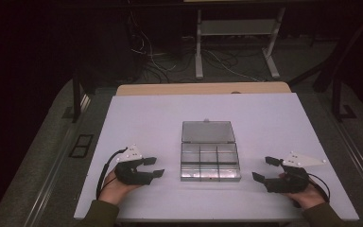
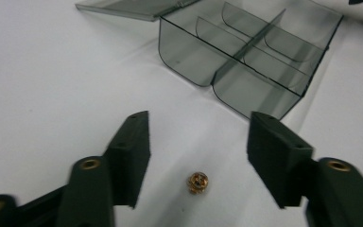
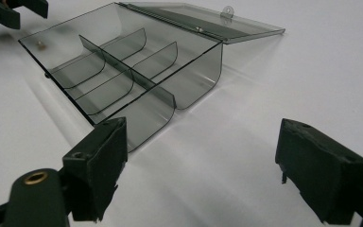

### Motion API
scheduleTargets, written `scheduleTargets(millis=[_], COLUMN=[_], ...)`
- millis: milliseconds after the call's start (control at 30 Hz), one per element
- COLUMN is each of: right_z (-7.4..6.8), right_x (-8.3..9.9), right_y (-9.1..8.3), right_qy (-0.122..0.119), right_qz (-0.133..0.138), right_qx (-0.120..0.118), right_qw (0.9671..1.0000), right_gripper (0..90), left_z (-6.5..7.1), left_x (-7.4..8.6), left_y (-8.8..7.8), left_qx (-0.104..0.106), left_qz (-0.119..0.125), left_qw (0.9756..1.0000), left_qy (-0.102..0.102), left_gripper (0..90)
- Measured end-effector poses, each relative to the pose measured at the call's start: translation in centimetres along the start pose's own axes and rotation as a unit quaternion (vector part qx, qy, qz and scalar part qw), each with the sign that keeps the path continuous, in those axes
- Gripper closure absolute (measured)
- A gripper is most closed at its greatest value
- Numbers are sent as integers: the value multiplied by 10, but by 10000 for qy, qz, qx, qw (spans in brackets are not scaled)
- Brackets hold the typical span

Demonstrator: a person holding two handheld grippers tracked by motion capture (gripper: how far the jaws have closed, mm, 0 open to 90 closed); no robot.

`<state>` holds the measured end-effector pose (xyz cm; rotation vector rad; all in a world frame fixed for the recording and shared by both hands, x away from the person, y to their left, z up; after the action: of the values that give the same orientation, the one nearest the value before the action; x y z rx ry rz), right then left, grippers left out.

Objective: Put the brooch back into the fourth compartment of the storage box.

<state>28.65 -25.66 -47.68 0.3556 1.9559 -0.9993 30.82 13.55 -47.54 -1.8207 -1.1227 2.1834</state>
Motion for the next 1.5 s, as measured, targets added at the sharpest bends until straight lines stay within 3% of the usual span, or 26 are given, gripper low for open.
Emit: scheduleTargets(millis=[267, 633, 1167, 1500], right_z=[0, -1, -1, -1], right_x=[0, 0, 1, 0], right_y=[0, 1, 1, 1], right_qy=[-21, -47, -47, -49], right_qz=[-2, -23, -31, -28], right_qx=[12, -6, -6, -5], right_qw=[10000, 10000, 10000, 10000], right_gripper=[175, 175, 175, 175], left_z=[2, 5, 5, 6], left_x=[8, 13, 15, 14], left_y=[5, 12, 14, 14], left_qx=[55, 87, -95, -122], left_qz=[-392, -733, -945, -1016], left_qw=[9992, 9971, 9951, 9943], left_qy=[43, 172, 276, 308], left_gripper=[563, 660, 771, 794])
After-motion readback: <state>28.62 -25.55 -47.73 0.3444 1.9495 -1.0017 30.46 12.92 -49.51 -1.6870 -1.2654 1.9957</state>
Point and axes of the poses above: each handheld gripper's, and its own axes: y roughly forward along the jaws, x roughly out of its underside, z roughly to its right, the point moved 7 cm from there along y, roughly forward along the jaws, and after that the axes turned 10 degrees about y, right-handed, at the moved point
